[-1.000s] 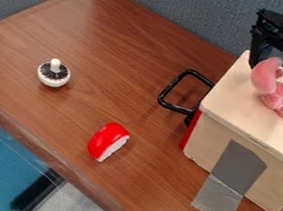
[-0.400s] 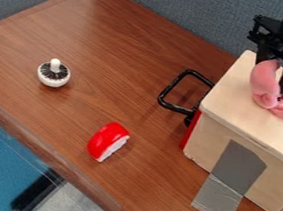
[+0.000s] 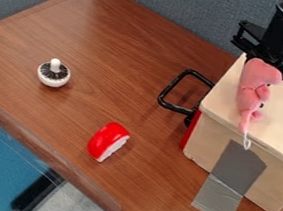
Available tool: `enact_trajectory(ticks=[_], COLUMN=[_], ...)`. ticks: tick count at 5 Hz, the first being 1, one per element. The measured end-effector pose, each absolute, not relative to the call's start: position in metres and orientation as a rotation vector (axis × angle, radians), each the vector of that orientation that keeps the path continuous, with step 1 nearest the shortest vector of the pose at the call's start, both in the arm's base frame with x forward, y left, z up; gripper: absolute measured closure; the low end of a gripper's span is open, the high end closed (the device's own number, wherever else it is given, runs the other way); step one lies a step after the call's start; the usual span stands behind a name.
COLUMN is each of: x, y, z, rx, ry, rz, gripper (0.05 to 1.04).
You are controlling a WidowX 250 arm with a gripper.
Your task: Put the pink bunny on the upper side of the table
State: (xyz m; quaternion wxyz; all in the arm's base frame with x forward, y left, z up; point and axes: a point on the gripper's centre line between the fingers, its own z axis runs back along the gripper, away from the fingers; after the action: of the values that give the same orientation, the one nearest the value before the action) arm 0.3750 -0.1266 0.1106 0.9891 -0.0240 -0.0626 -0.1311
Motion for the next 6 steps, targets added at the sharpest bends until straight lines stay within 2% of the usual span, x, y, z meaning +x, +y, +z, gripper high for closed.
enact_trajectory(ticks=[3, 4, 5, 6], x=[0.39, 0.396, 0.401, 0.41], y=[-0.085, -0.045, 0.007, 0.04], z=[0.119, 0.136, 0.138, 0.119], rx=[-0.076, -0.078, -0.045, 0.02], ry=[-0.136, -0.182, -0.203, -0.2], rz=[-0.127, -0.014, 0.129, 0.2], gripper=[1.021, 1.021, 1.021, 1.021])
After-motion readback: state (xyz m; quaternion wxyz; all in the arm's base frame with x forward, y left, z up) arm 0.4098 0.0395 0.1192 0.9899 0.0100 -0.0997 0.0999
